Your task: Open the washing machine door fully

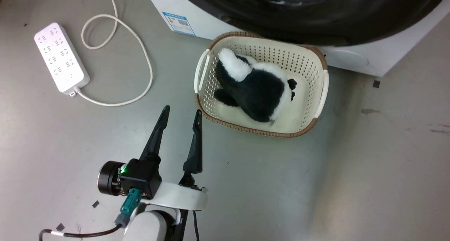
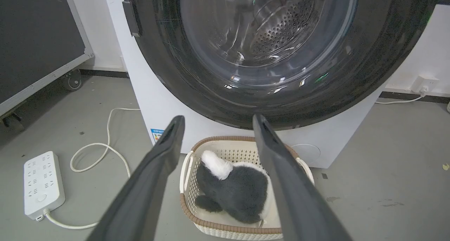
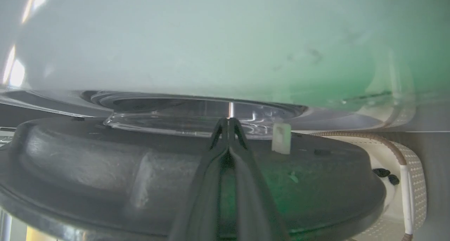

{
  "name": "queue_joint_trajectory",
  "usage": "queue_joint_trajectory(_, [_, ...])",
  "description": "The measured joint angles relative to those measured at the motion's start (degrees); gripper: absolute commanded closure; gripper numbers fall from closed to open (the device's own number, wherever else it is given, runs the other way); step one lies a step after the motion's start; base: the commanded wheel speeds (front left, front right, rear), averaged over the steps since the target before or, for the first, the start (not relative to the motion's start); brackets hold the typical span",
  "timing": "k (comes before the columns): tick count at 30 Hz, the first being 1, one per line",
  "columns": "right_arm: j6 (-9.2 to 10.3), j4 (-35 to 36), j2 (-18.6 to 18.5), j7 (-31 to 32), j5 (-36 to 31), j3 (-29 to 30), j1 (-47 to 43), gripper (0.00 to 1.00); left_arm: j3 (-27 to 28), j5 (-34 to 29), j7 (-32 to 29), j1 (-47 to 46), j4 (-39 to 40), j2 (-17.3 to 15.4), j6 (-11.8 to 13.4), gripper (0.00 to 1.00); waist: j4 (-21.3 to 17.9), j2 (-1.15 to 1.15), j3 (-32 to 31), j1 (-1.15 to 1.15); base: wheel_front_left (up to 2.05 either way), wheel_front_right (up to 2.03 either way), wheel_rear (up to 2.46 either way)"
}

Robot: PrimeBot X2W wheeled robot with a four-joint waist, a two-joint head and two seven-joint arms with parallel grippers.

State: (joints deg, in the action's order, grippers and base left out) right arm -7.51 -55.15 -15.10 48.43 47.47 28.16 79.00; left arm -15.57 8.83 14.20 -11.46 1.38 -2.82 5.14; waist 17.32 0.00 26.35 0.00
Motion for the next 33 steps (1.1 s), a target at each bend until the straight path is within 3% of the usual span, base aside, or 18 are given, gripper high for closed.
queue_joint_trajectory(6, [-0.01,1.7,1.2,3.8,2.0,1.5,-5.1,1.0,0.0,0.0,0.5,0.0,-0.8,0.0,0.2,0.0,-0.4,0.0,-2.8,0.0,0.0,0.0,0.0])
queue_joint_trajectory(17, [-0.01,12.0,10.8,10.4,3.8,1.5,-22.6,1.0,1.2,-0.1,0.5,3.7,-3.3,0.0,-0.8,0.0,-2.5,0.0,-11.0,-0.02,0.0,0.0,0.0])
queue_joint_trajectory(22, [-0.01,17.0,11.8,13.3,5.8,-0.1,-28.7,1.0,1.3,-0.1,0.5,5.2,-4.2,0.0,-1.6,0.0,-3.4,0.0,-13.8,-0.02,0.0,0.0,0.0])
queue_joint_trajectory(33, [-0.01,18.9,11.9,10.9,23.9,-19.0,-38.0,1.0,0.4,-0.1,0.5,6.5,-5.4,0.0,-2.3,0.0,-2.8,0.0,-16.3,-0.01,0.0,0.0,0.0])
